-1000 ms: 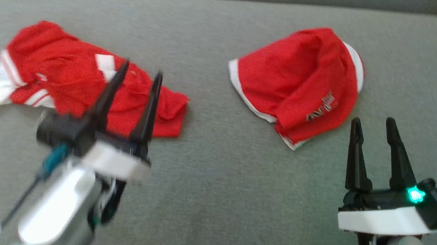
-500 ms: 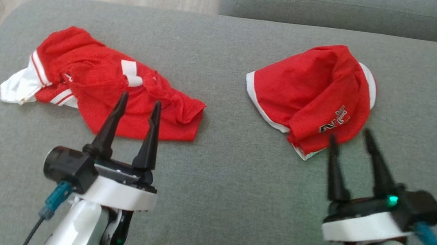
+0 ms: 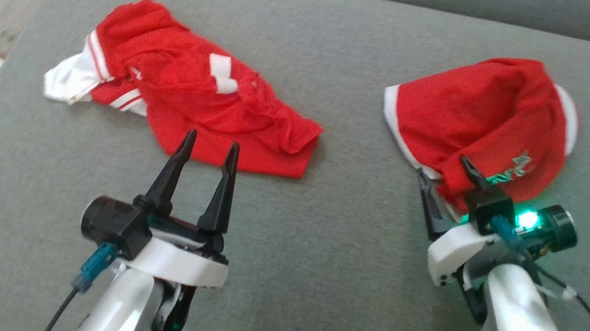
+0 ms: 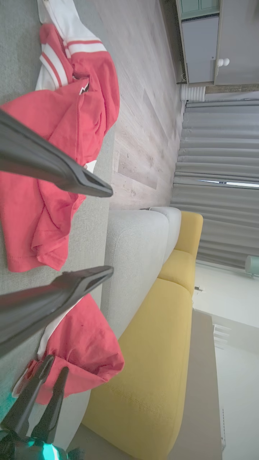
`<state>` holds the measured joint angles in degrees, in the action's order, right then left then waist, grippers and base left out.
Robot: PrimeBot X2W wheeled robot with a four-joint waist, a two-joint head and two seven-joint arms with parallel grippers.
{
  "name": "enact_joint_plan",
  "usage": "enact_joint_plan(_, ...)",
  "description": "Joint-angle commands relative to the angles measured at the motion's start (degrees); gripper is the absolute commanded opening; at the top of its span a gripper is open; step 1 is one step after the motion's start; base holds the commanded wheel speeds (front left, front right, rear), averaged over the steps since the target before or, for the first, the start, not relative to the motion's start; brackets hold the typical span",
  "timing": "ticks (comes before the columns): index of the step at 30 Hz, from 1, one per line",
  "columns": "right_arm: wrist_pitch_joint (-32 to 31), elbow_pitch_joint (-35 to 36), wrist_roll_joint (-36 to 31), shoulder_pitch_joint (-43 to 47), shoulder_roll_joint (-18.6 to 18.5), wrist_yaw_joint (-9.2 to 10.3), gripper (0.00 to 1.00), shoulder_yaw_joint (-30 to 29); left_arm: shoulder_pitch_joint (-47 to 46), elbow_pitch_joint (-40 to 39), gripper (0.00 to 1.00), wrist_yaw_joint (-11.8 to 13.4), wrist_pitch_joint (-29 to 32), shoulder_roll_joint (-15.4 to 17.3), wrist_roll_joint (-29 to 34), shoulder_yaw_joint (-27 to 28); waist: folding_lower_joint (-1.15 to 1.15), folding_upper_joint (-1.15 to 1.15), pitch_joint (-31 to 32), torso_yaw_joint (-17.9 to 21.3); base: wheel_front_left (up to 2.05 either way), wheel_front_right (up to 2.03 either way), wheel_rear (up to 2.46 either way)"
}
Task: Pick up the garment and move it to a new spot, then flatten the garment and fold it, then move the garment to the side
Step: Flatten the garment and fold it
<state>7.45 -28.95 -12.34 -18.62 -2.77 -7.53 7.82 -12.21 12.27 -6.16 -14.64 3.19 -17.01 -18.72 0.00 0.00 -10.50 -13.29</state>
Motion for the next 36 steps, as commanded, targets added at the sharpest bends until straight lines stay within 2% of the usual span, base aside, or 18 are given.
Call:
enact_joint_plan(1, -1.75, -1.47, -2.27, -3.53, -0.12, 0.04, 1.00, -0.54, -3.12, -1.59, 1.00, -0.64, -0.36, -0.05, 0.24, 1.38, 0.00, 0.00, -2.04, -2.40, 0.00, 0.00, 0.00)
enact_joint_plan(10, -7.04, -11.59, -7.09, -8.79, -0.67, 0.04, 1.00, -3.28, -4.24, -1.52, 1.00, -1.02, -0.36, -0.29, -2.25, -0.08, 0.00, 0.00, -4.38, -5.68, 0.00, 0.00, 0.00)
enact_joint_plan(11, -7.44, -12.52, -7.35, -9.14, -0.67, 0.04, 0.91, -3.61, -4.28, -1.49, 1.00, -1.03, -0.36, -0.29, -2.48, -0.21, 0.00, 0.00, -4.41, -5.87, 0.00, 0.00, 0.00)
enact_joint_plan(12, -7.62, -13.27, -7.56, -9.48, -0.66, 0.04, 0.31, -3.97, -4.31, -1.46, 1.00, -1.04, -0.36, -0.30, -2.65, -0.32, 0.00, 0.00, -4.43, -6.02, 0.00, 0.00, 0.00)
enact_joint_plan(13, -7.45, -13.82, -7.73, -9.76, -0.64, 0.04, 0.00, -4.24, -4.36, -1.41, 1.00, -1.04, -0.36, -0.30, -2.79, -0.38, 0.00, 0.00, -4.41, -6.13, 0.00, 0.00, 0.00)
enact_joint_plan(19, -2.32, -14.80, -5.95, -10.94, -0.26, 0.04, 0.00, -4.76, -4.23, -0.84, 1.00, -0.86, -0.36, -0.30, -2.79, 0.04, 0.00, 0.00, -2.85, -5.21, 0.00, 0.00, 0.00)
enact_joint_plan(21, 1.52, -14.47, -2.29, -11.41, -0.15, 0.04, 0.00, -1.99, -4.01, -0.73, 1.00, -0.85, -0.36, -0.31, -2.37, 0.16, 0.00, 0.00, -1.48, -4.25, 0.00, 0.00, 0.00)
enact_joint_plan(25, 4.64, -11.46, 9.97, -12.64, -0.13, 0.04, 0.00, 6.47, -3.41, -0.51, 1.00, -0.84, -0.36, -0.31, -1.75, 0.70, 0.00, 0.00, 0.78, -2.70, 0.00, 0.00, 0.00)
enact_joint_plan(29, 5.56, -4.51, 22.50, -15.17, -0.12, 0.04, 0.00, 13.94, -2.41, -0.36, 1.00, -0.84, -0.36, -0.31, -1.49, 1.30, 0.00, 0.00, 3.01, -1.34, 0.00, 0.00, 0.00)
enact_joint_plan(33, 6.13, 3.32, 32.84, -18.59, -0.11, 0.04, 0.00, 16.78, -1.13, -0.59, 1.00, -0.65, -0.36, -0.31, -1.79, 2.11, 0.00, 0.00, 4.57, 0.22, 0.00, 0.00, 0.00)
enact_joint_plan(36, 6.38, 7.96, 39.14, -20.47, -0.11, 0.04, 0.00, 14.97, -0.27, -0.82, 1.00, -0.57, -0.36, -0.31, -1.53, 2.64, 0.00, 0.00, 5.21, 1.49, 0.00, 0.00, 0.00)
